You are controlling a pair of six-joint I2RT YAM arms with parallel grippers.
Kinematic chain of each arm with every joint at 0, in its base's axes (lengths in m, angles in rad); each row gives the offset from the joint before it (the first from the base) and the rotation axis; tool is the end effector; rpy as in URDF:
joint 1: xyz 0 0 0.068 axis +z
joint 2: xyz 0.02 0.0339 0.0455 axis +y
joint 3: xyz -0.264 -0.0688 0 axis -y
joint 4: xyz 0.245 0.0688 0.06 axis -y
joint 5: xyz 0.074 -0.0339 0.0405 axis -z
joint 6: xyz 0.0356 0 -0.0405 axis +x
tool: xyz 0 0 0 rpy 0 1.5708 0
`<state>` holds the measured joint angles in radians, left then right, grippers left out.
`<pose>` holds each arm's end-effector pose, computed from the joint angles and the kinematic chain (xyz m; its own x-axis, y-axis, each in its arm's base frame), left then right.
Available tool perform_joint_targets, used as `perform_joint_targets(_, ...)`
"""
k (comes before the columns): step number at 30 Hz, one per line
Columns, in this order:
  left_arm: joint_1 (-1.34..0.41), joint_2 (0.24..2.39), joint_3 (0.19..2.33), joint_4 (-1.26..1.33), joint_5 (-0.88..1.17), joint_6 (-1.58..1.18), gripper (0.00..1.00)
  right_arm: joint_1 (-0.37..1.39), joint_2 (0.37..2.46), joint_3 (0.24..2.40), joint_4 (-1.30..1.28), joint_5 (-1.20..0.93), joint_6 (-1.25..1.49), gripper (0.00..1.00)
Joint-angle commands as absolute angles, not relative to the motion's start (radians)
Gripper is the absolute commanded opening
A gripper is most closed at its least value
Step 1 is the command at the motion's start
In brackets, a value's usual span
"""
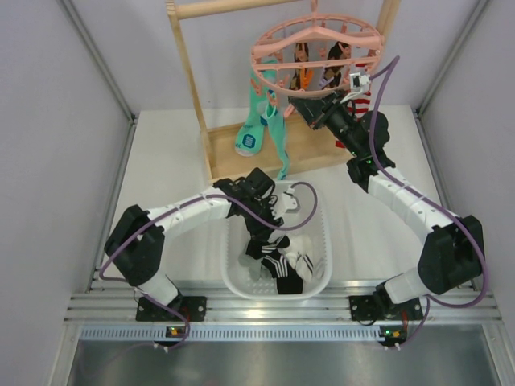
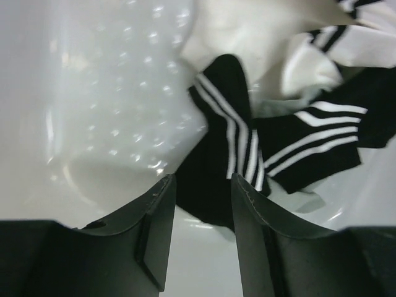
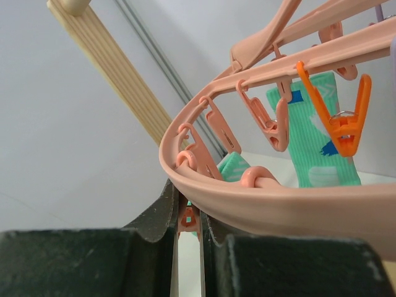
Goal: Clip the socks to the hanger
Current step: Pick up the sock from the bin.
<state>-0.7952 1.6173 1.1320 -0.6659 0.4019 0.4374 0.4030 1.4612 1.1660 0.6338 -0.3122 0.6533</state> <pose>0.2144 -0.2386 0.2185 -0.2536 0.8154 -0.5204 0.9672 0.2044 -0.1510 0.3128 0.1453 0.3979 -0.1462 0.5665 -0.8110 -0.6937 0.5258 0.4923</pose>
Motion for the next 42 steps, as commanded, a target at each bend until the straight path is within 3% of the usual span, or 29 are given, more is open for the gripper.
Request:
perform_joint_targets(1,-0.792,1.588,1.202,-0.718,0.164,0.316,0.46,0.396,1.421,1.2,0.637,-0.333,0.624,0.0)
perform_joint_targets(6,-0.792,1.611,1.223,-0.871,0.077,0.233,0.46,0.396,1.416,1.189,0.64,-0.333,0.623,0.0)
perform_joint_targets(13,-0.792,1.698,1.269,-1.005,0.15,0.187,0.45,0.391,1.411,1.19,0.641,-0.333,0.612,0.0)
perform_joint_targets(24,-0.792,1.775,1.285,-0.936,0.238,0.095,0.44,0.387,1.411,1.193,0.647,-0.342,0.611,0.0)
perform_joint_targets(30,-0.793,1.792,1.261,-0.873,0.249,0.064,0.29,0.382,1.411,1.186,0.65,-0.342,0.611,0.0)
perform_joint_targets(35,-0.792,1.743,1.269,-0.848,0.227,0.064,0.01,0.379,1.41,1.187,0.649,-0.345,0.607,0.0)
perform_joint_targets(42,-0.798,1.56,1.284,-0.831,0.105,0.135,0.0,0.379,1.411,1.193,0.653,-0.348,0.595,0.0)
